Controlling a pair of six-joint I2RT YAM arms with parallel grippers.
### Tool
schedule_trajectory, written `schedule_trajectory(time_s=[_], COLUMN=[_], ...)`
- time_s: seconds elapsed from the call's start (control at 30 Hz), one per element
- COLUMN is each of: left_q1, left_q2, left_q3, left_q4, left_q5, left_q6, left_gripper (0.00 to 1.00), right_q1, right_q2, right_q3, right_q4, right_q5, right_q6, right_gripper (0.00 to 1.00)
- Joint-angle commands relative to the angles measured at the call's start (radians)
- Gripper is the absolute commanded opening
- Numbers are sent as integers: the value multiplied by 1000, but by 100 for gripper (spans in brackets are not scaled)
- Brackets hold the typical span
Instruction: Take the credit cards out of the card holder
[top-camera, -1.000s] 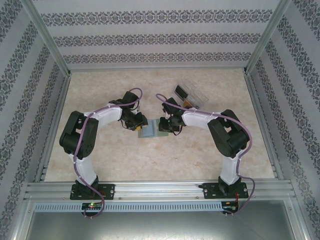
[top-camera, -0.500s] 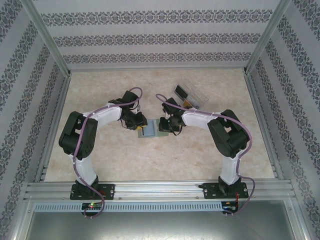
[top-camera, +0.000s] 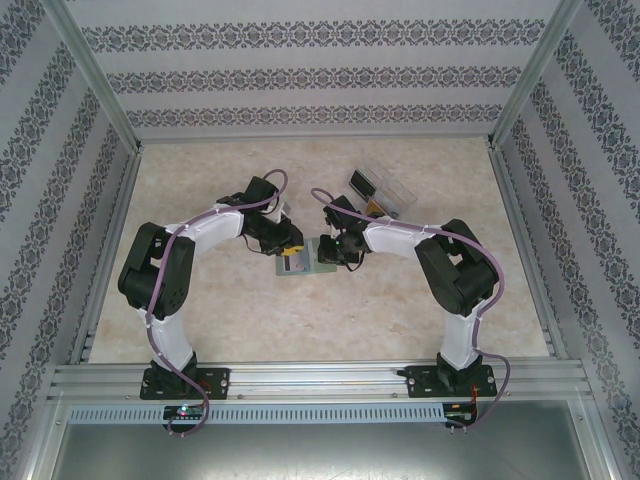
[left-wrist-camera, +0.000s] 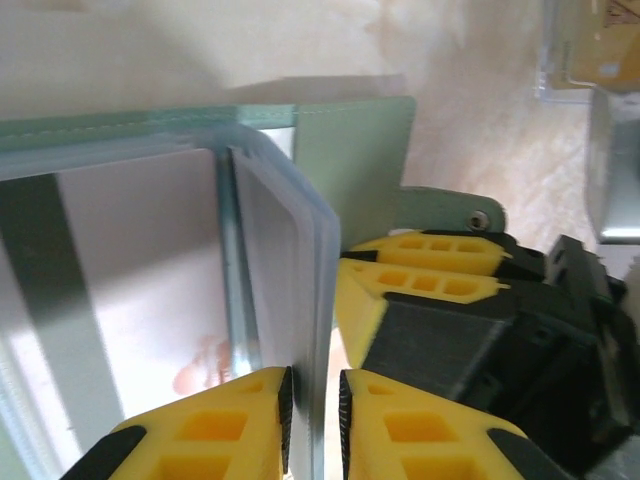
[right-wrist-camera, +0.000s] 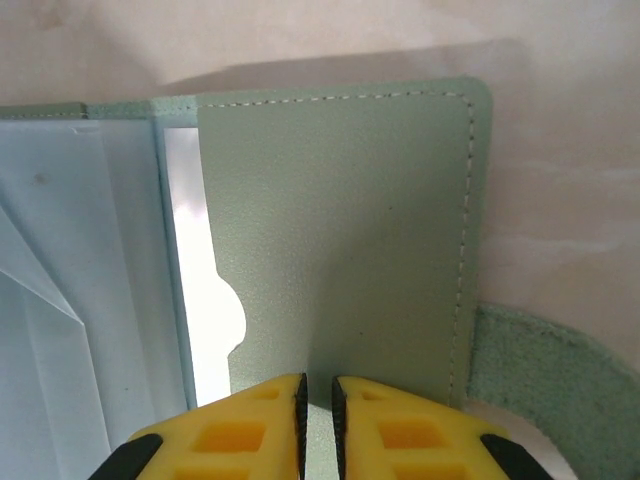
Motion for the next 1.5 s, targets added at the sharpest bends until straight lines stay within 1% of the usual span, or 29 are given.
schedule_trajectory(time_s=[0.0,0.1,0.27,0.37,0.5,0.6,0.73,0.8,0.93,1.07,1.27,1.33,1.47], left_q1=[3,4,-1,-5,-5,-5,-1,14,42,49,49,46,35], left_q2=[5,5,23,33,33,44,55,47,28,23,47,58,83], left_q3=[1,-6,-6,-15,-38,-33,-32,-33,-33,-48,-52,-41,-17], left_q4=[62,83,110,148,241,263,275,279,224,186,174,170,157], left_q5=[68,82,97,114,143,146,147,142,90,50,41,44,50], left_q6=[-24,-50,-73,-95,-157,-173,-185,-186,-160,-136,-126,-122,-113], left_gripper=[24,28,29,31,33,35,36,35,32,28,25,25,25], right_q1=[-14,-25,-34,-36,-37,-37,-25,-13,15,30,33,32,35], right_q2=[-7,-46,-95,-126,-166,-200,-252,-261,-232,-172,-88,-61,-34], right_q3=[-36,-64,-72,-86,-101,-109,-86,-58,-24,6,53,74,95], right_q4=[43,97,119,129,133,122,64,24,6,-11,-51,-79,-102], right_q5=[-12,-51,-76,-61,-45,-9,42,62,64,68,67,71,105], right_q6=[7,0,-14,-10,-16,-18,-38,-47,-50,-35,-34,-38,-42], right_gripper=[19,21,24,24,24,23,22,22,21,20,19,21,27])
